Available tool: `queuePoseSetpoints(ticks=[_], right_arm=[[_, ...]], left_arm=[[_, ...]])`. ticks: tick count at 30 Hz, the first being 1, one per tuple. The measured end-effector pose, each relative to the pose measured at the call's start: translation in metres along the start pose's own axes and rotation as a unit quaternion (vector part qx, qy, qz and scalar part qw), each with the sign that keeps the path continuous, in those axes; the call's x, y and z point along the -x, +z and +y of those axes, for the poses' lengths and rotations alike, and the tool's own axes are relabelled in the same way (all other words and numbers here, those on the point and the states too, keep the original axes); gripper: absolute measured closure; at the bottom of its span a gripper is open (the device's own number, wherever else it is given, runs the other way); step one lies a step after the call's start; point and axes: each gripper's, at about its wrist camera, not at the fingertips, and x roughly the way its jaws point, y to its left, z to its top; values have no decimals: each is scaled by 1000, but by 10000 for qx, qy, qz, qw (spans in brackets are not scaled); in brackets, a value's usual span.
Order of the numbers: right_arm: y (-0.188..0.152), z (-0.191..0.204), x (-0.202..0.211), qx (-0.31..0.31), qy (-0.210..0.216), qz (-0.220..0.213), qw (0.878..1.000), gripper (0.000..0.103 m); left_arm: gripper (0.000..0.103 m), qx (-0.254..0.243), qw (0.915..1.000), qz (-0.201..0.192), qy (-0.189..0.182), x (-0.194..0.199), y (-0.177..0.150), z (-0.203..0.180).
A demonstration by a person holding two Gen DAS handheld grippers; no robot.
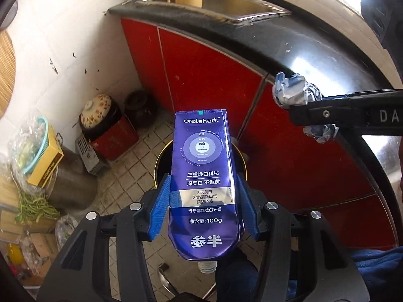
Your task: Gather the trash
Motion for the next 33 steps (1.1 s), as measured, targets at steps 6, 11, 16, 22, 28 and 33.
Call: queuePoseSetpoints(ticks=[6, 11, 16, 22, 28, 33], right_arm=[[13, 1, -44, -268, -198, 384, 9987, 71], [22, 3, -53, -267, -294, 499, 9980, 70], [33, 7, -62, -245, -388, 623, 9970, 68], [43, 11, -63, -234, -409, 642, 9968, 50], [40, 9, -44, -273, -311, 514, 9978, 36], [27, 1, 5, -141, -489, 61, 9987, 16]], left_arm=[[52, 28, 9998, 154, -133, -30, -2, 17], [52, 62, 9995, 219, -231, -47, 1, 23], [52, 30, 9987, 344, -377, -62, 5, 26], [21, 16, 9988, 326, -369, -67, 6, 29], [16, -92, 9989, 355, -296, -60, 7, 28], [7, -108, 9996, 226, -163, -33, 18, 19]])
